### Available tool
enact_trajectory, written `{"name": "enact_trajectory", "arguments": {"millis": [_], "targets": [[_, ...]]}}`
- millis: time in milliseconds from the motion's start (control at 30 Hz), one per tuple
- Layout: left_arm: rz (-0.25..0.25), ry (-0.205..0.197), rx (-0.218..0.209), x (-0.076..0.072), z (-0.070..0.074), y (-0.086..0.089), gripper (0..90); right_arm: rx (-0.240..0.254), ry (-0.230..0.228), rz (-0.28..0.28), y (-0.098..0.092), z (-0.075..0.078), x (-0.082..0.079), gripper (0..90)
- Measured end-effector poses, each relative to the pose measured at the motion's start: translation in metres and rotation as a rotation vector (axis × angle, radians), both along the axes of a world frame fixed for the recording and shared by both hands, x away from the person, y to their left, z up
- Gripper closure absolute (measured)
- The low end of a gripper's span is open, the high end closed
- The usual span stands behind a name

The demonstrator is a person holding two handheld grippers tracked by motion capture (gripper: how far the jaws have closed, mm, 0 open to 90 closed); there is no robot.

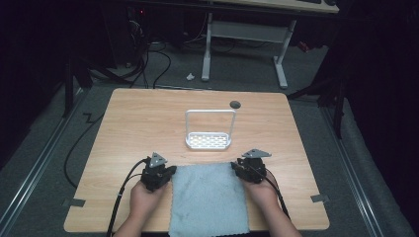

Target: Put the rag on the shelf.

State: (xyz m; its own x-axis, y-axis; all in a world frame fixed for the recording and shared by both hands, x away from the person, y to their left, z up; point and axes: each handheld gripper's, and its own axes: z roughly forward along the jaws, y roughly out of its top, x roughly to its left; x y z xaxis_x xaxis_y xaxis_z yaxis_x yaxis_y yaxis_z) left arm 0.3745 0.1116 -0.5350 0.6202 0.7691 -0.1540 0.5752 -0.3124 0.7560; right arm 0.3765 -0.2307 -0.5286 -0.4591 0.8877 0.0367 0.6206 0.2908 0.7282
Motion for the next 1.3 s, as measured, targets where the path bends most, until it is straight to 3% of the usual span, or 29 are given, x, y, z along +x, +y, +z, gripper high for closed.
{"name": "enact_trajectory", "arguments": {"millis": [300, 400, 533, 800, 1167, 1300], "targets": [[-0.003, 0.005, -0.004, 0.0, 0.0, 0.0, 89.0, 0.01, -0.01, 0.031, 0.004, -0.002, 0.0, 90.0], [-0.007, 0.006, -0.006, 0.0, 0.0, 0.001, 89.4, -0.002, -0.018, 0.042, 0.004, -0.002, -0.001, 90.0], [-0.001, 0.005, -0.052, 0.001, 0.003, 0.004, 89.6, 0.032, -0.081, 0.037, -0.001, 0.003, -0.01, 90.0], [0.039, -0.145, -0.12, -0.01, 0.022, 0.003, 89.6, 0.116, -0.203, 0.043, -0.011, 0.024, -0.03, 90.0], [0.04, -0.261, -0.206, -0.017, 0.057, 0.006, 89.6, 0.189, -0.348, 0.023, -0.018, 0.056, -0.045, 90.0], [0.031, -0.304, -0.227, -0.016, 0.07, 0.005, 89.6, 0.2, -0.376, 0.024, -0.019, 0.066, -0.045, 90.0]]}}
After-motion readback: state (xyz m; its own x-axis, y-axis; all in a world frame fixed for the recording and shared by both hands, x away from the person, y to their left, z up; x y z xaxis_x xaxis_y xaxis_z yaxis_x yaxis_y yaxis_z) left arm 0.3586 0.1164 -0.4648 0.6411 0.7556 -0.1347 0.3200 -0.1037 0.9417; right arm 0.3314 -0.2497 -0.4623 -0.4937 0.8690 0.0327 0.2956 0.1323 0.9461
